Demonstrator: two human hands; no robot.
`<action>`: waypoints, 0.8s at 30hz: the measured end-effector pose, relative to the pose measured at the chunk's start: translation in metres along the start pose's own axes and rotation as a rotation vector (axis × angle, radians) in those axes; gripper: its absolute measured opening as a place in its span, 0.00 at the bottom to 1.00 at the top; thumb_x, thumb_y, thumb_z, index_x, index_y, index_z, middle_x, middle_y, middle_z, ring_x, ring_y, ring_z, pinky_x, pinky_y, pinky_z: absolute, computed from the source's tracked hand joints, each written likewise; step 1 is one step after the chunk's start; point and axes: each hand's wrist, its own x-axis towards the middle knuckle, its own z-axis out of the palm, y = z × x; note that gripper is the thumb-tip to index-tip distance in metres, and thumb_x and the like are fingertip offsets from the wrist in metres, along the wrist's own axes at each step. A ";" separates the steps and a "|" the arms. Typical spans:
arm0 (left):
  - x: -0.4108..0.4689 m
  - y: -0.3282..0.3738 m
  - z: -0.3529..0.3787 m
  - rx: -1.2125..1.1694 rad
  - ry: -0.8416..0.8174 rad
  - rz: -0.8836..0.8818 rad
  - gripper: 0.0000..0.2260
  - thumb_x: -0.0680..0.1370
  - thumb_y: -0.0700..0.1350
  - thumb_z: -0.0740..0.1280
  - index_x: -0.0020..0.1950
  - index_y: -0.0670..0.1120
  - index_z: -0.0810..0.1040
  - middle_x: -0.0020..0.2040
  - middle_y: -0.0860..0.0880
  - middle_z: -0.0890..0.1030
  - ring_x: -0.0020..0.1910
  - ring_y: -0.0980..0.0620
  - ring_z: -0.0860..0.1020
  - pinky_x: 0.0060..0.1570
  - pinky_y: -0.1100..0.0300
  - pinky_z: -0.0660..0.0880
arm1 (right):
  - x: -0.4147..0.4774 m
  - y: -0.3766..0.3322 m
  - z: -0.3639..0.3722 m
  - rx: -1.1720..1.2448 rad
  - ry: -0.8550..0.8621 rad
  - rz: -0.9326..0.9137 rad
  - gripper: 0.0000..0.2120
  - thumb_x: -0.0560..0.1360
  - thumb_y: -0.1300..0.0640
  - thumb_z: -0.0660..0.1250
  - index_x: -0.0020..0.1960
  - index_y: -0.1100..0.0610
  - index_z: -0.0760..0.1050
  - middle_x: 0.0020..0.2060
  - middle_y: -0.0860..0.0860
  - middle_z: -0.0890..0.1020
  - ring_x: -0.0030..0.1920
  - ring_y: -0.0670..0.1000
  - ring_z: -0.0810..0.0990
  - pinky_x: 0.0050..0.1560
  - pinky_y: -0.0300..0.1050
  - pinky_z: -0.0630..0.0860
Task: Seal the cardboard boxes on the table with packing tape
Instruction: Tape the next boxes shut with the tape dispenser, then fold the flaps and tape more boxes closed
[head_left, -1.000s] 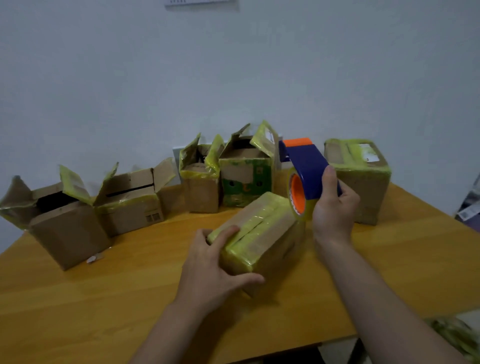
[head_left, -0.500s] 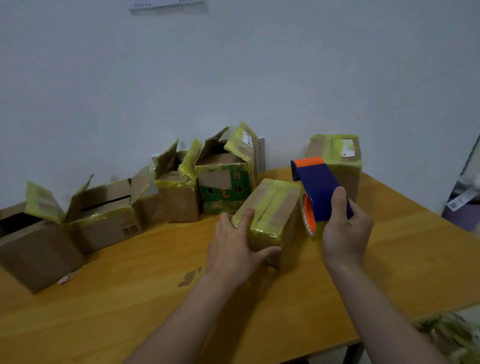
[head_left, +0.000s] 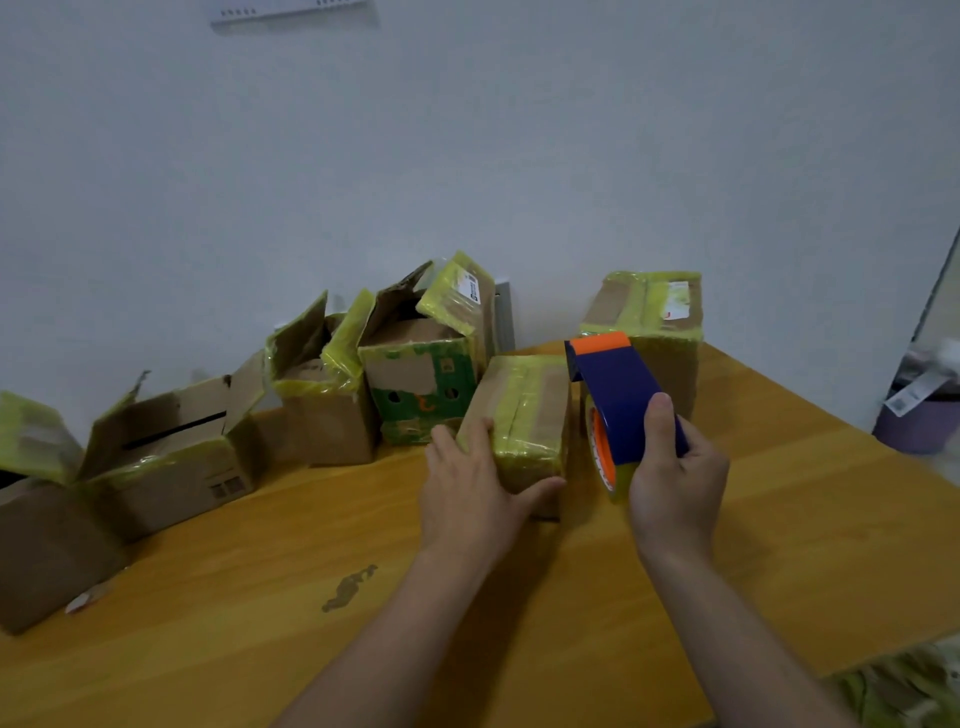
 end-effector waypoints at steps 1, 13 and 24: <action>0.007 0.004 0.002 -0.011 -0.006 0.002 0.50 0.64 0.81 0.64 0.78 0.57 0.58 0.68 0.46 0.64 0.67 0.46 0.68 0.61 0.52 0.77 | 0.000 0.000 0.000 0.000 -0.003 -0.001 0.14 0.80 0.41 0.60 0.53 0.48 0.79 0.44 0.47 0.84 0.45 0.43 0.83 0.33 0.33 0.77; 0.079 -0.001 -0.008 -0.240 0.214 0.180 0.15 0.78 0.49 0.73 0.63 0.52 0.75 0.54 0.53 0.76 0.53 0.52 0.77 0.55 0.54 0.79 | 0.004 0.004 0.012 0.007 -0.066 -0.005 0.14 0.80 0.43 0.59 0.47 0.48 0.79 0.41 0.44 0.84 0.43 0.45 0.83 0.34 0.37 0.78; 0.164 -0.047 -0.044 0.314 0.094 0.122 0.52 0.67 0.84 0.50 0.75 0.47 0.71 0.73 0.46 0.76 0.75 0.45 0.70 0.80 0.41 0.46 | 0.001 0.012 0.042 0.001 -0.170 -0.018 0.16 0.80 0.43 0.58 0.47 0.51 0.80 0.39 0.48 0.84 0.40 0.52 0.81 0.33 0.43 0.76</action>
